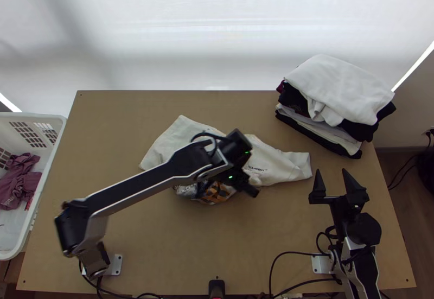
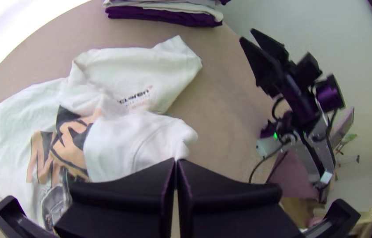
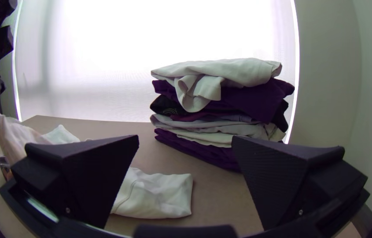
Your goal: Fold the t-shirt
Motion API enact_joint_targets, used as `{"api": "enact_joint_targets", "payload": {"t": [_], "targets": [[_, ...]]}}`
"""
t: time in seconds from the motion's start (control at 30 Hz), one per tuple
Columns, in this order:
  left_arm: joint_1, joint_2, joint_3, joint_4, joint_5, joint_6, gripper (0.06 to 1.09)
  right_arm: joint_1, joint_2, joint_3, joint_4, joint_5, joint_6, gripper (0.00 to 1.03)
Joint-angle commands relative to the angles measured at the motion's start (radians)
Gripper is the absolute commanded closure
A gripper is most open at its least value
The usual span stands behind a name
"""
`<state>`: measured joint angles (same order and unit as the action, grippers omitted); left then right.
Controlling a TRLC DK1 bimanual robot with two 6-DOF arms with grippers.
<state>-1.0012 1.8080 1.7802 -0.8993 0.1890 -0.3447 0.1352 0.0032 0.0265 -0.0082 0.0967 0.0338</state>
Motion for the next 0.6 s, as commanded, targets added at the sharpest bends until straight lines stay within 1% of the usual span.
{"api": "enact_joint_targets", "payload": {"t": [0.0, 0.1, 0.17, 0.23, 0.3, 0.4, 0.57], "targets": [[0.019, -0.165, -0.156, -0.018, 0.064, 0.102, 1.05, -0.003, -0.005, -0.019, 0.011, -0.002, 0.017, 0.04], [0.039, -0.230, -0.281, -0.024, 0.063, 0.167, 1.05, -0.003, -0.005, -0.020, 0.011, -0.002, 0.017, 0.04], [0.069, -0.251, -0.338, -0.038, 0.064, 0.194, 1.05, -0.003, -0.005, -0.019, 0.011, -0.002, 0.017, 0.04], [0.095, -0.272, -0.389, -0.078, 0.064, 0.256, 1.05, -0.003, -0.005, -0.019, 0.011, -0.002, 0.017, 0.04], [0.125, -0.286, -0.446, -0.078, 0.063, 0.294, 1.05, -0.003, -0.005, -0.019, 0.011, -0.002, 0.017, 0.04], [0.208, -0.269, -0.507, -0.044, 0.063, 0.309, 1.05, -0.003, -0.005, -0.020, 0.011, -0.002, 0.017, 0.04], [0.352, -0.246, -0.573, 0.068, 0.064, 0.352, 1.05, -0.003, -0.005, -0.019, 0.011, -0.002, 0.017, 0.04]]}}
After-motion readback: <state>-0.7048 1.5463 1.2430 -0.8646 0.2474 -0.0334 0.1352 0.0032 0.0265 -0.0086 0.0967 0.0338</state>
